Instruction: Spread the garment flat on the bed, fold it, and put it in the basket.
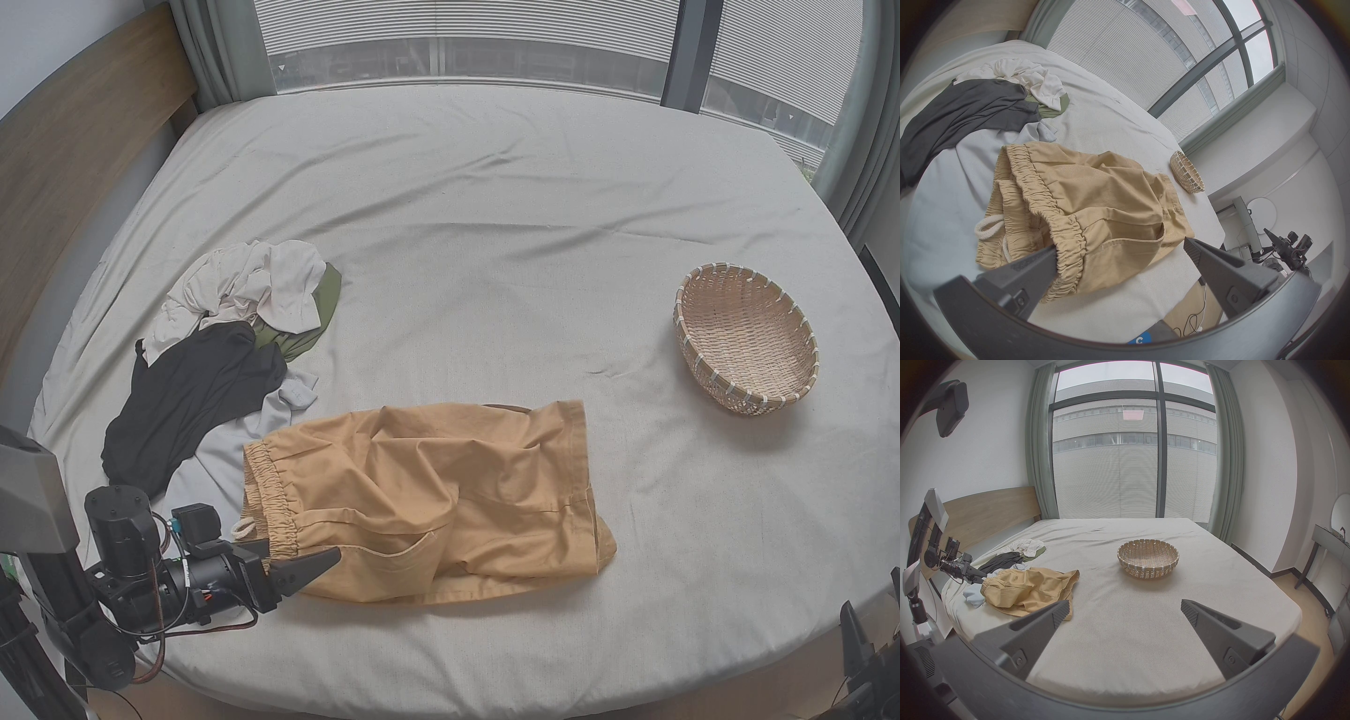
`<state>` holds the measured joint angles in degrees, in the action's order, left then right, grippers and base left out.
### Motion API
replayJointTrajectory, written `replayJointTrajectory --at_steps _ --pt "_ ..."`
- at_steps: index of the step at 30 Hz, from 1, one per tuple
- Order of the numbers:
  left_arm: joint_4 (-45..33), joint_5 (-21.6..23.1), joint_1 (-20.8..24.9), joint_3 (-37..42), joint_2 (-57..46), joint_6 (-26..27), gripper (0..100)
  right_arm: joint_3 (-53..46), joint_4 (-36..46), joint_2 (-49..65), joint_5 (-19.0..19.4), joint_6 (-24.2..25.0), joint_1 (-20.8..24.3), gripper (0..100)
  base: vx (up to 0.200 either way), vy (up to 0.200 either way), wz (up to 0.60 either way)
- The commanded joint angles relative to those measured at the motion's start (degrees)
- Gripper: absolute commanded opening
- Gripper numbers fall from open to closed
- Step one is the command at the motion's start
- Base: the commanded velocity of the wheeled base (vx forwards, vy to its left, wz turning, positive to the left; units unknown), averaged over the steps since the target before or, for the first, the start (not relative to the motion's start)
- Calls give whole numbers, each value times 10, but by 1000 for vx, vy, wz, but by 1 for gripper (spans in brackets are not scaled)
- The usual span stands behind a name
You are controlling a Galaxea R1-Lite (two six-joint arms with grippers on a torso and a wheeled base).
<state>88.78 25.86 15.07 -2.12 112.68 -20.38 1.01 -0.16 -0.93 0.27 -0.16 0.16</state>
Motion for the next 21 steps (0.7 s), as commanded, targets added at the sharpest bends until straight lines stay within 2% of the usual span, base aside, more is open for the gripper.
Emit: replayJointTrajectory --at_steps 1,18,19,21 --pt "1 -4 -7 -19 54 17 100 -10 0 8 0 0 0 100 0 0 0" --pt "1 -7 -8 -61 88 18 100 -10 0 8 0 0 0 100 0 0 0" --pt "1 -7 -8 -61 87 18 0 -10 0 8 0 0 0 100 0 0 0" --pt "1 -7 -8 -61 84 18 0 -10 0 8 0 0 0 100 0 0 0"
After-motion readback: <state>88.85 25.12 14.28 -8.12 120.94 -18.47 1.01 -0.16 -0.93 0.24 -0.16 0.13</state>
